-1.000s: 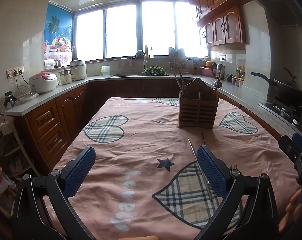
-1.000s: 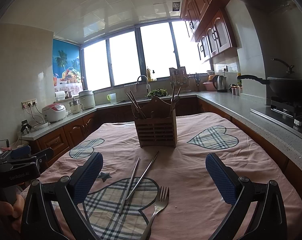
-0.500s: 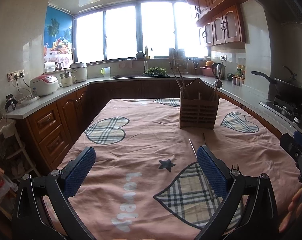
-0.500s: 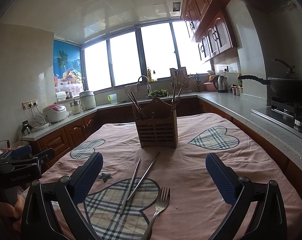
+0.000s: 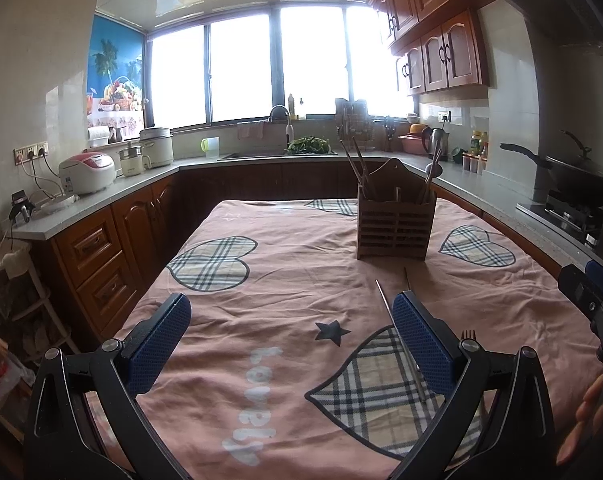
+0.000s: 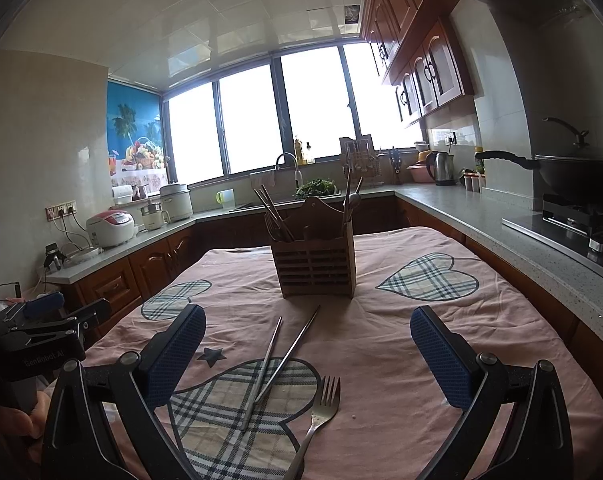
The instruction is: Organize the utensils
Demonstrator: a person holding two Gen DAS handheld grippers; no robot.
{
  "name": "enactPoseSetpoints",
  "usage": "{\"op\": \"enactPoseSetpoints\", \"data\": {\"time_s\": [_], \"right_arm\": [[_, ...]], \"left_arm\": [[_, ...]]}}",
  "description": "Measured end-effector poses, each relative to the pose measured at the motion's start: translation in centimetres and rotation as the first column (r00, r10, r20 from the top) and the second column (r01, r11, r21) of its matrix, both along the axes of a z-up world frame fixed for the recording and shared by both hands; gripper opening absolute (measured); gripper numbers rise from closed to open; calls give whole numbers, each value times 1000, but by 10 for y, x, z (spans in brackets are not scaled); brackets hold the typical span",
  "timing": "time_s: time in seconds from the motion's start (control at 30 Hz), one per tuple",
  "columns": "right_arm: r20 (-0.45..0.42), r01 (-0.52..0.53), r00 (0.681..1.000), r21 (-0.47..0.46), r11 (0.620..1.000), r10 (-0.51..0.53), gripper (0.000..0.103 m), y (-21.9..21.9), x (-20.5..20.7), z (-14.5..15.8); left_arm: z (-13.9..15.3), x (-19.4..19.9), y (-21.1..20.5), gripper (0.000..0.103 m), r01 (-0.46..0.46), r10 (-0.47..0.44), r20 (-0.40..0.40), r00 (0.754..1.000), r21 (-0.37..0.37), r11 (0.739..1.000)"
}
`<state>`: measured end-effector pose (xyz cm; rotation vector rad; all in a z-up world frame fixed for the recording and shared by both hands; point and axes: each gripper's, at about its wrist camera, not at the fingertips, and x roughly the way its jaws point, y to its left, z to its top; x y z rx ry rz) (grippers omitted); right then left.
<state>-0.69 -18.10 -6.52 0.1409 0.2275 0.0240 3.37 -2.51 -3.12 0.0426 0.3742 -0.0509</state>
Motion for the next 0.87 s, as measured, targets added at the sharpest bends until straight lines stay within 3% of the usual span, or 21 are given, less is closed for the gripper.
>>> {"op": "enactPoseSetpoints", "data": {"time_s": [0.87], "right_arm": [[-38, -9, 999, 20, 1000, 9, 103, 0, 13, 0]], "left_arm": [[-4, 15, -5, 103, 19, -19, -34, 999, -5, 1000]]}}
